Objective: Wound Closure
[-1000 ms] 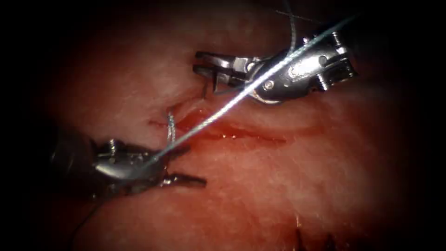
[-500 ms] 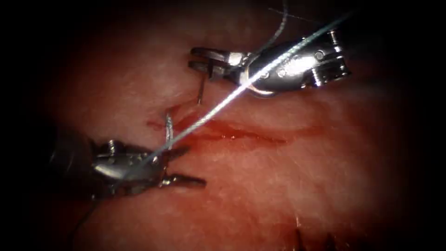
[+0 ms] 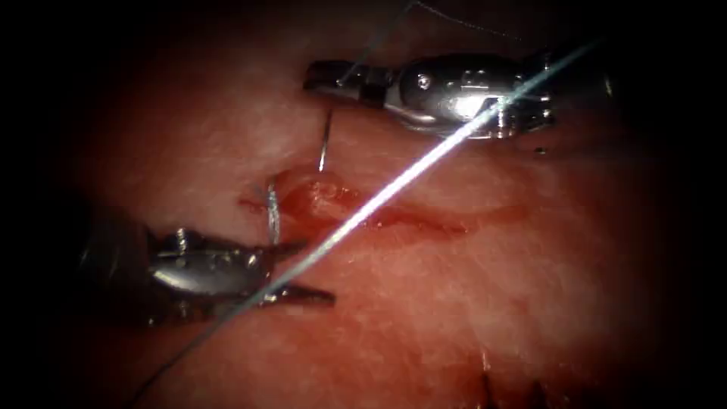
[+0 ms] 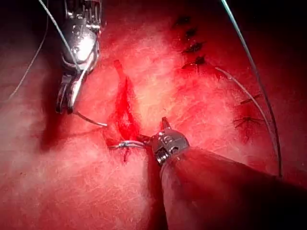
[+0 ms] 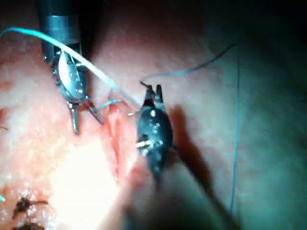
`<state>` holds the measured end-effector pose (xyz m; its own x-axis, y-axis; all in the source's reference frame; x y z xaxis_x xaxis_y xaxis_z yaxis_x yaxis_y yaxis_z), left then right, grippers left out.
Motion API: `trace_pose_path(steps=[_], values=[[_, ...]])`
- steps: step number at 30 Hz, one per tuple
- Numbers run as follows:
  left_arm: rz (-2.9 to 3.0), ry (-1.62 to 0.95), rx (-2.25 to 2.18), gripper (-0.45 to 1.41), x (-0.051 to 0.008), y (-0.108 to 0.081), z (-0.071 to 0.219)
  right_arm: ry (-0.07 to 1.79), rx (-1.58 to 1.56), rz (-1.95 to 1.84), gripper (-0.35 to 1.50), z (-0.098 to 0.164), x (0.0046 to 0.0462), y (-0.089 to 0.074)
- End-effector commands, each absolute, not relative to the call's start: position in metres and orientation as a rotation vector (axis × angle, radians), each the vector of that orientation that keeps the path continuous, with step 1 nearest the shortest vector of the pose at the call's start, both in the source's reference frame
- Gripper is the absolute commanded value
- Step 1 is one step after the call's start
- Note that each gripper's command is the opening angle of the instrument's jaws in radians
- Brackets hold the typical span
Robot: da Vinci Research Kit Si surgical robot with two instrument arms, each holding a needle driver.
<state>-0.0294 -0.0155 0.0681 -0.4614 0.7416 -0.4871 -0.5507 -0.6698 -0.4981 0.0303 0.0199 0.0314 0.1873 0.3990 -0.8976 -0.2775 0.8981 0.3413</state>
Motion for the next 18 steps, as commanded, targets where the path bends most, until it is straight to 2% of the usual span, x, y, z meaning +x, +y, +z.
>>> trace_pose_path(steps=[1, 6, 18], values=[[2.152, -0.352, -0.891, 0.41, -0.0297, -0.0168, 0.0685, 1.294, 0.141, 0.488, -0.35, 0.032, 0.0313, 0.019], [2.152, -0.352, -0.891, 0.41, -0.0297, -0.0168, 0.0686, 1.294, 0.257, 0.549, -0.35, 0.0324, 0.0316, 0.0184], [2.159, -0.36, -0.897, 0.41, -0.0285, -0.0171, 0.0684, 1.167, 0.603, 0.691, -0.35, 0.0339, 0.0325, 0.0135]])
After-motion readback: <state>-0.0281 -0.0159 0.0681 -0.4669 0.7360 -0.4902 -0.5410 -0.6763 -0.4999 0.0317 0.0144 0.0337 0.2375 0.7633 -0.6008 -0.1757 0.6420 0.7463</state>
